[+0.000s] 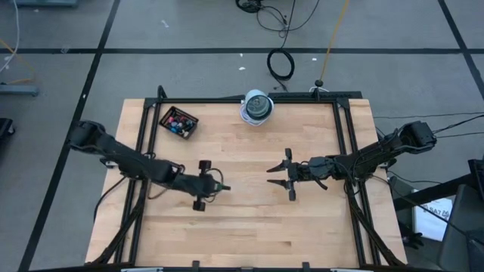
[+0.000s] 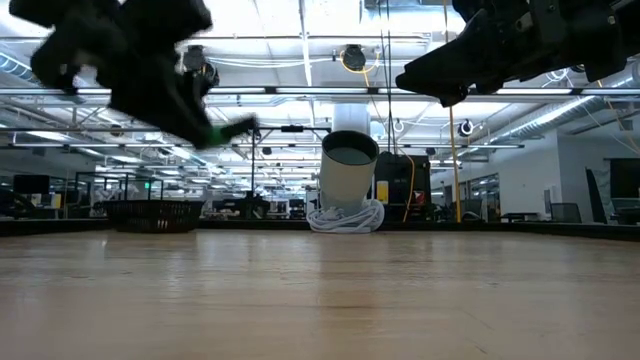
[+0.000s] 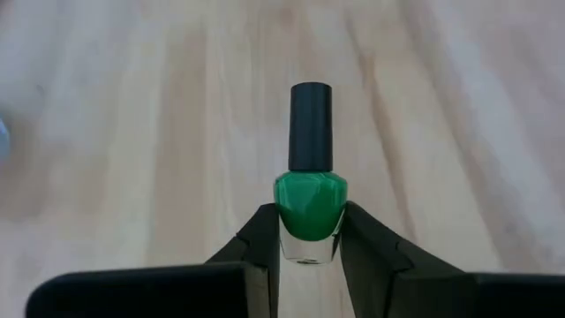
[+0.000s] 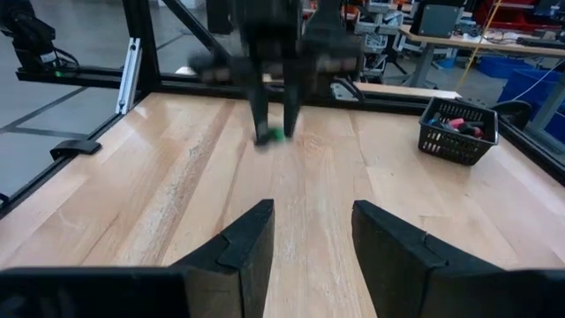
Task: Pick & Place Nail Polish
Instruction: Put the green nail polish bottle into the black basket
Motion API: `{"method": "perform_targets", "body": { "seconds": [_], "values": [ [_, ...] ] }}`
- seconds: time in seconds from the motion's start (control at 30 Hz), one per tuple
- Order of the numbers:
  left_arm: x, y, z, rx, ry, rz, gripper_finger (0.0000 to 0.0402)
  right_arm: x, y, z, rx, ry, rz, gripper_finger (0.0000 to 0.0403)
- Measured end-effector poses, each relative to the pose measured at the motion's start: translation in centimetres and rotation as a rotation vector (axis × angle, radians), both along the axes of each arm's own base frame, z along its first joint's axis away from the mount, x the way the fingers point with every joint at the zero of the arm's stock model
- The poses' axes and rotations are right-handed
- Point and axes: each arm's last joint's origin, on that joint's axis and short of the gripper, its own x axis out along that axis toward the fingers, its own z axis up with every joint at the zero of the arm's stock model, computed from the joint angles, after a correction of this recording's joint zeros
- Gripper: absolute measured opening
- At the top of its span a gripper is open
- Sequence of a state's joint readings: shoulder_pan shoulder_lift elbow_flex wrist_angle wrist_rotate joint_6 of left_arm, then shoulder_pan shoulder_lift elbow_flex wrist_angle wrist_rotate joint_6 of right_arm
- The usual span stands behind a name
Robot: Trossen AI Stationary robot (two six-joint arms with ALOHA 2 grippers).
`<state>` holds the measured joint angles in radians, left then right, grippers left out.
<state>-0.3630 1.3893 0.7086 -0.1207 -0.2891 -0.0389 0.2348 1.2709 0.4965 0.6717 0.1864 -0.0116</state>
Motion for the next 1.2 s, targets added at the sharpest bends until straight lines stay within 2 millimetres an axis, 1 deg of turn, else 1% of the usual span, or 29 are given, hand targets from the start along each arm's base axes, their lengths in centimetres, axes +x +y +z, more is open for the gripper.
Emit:
{"method": "perform_targets", "body": {
  "seconds": [0.17,0.27,0.37,0.47,0.6,0.67,0.73,0.83,0.93,1.0,1.1,1.2],
  "values": [
    [-1.1,0.3,3.4,0.001,-0.151,-0.066,0.0076,0.0,0.0,-0.1,-0.002,0.009,0.000,0.0146],
    [-2.1,0.6,4.5,-0.045,-0.269,-0.116,0.0076,0.0,0.0,-0.1,-0.003,0.011,0.000,0.0146],
    [-3.3,0.8,4.4,-0.128,-0.372,-0.169,0.0076,0.0,0.0,-0.1,-0.002,0.010,0.000,0.0146],
    [-4.4,0.8,4.2,-0.253,-0.499,-0.225,0.0076,0.0,0.0,-0.1,-0.002,0.006,0.000,0.0146],
    [-6.2,0.9,3.7,-0.390,-0.628,-0.378,0.0075,0.0,0.0,0.0,-0.001,0.002,0.000,0.0146],
    [-7.1,1.0,3.7,-0.433,-0.695,-0.445,0.0075,0.0,0.0,0.0,-0.001,0.001,0.000,0.0146],
    [-8.0,1.4,3.8,-0.455,-0.747,-0.442,0.0075,0.0,0.0,0.0,-0.001,0.003,-0.001,0.0146],
    [-8.9,2.0,3.5,-0.428,-0.775,-0.376,0.0075,0.0,0.0,0.0,-0.001,0.003,-0.001,0.0146],
    [-9.4,2.9,3.2,-0.363,-0.808,-0.229,0.0075,0.0,0.0,0.0,-0.001,0.002,0.000,0.0146],
    [-9.6,3.7,3.0,-0.300,-0.820,-0.066,0.0075,0.0,0.0,0.0,0.000,0.000,-0.001,0.0146],
    [-9.8,5.2,2.8,-0.197,-0.820,0.235,0.0075,0.0,-0.1,0.0,0.000,-0.005,-0.003,0.0146],
    [-9.8,6.5,2.8,-0.135,-0.825,0.474,0.0075,0.1,-0.2,0.1,0.001,-0.005,-0.010,0.0146]
  ]
}}
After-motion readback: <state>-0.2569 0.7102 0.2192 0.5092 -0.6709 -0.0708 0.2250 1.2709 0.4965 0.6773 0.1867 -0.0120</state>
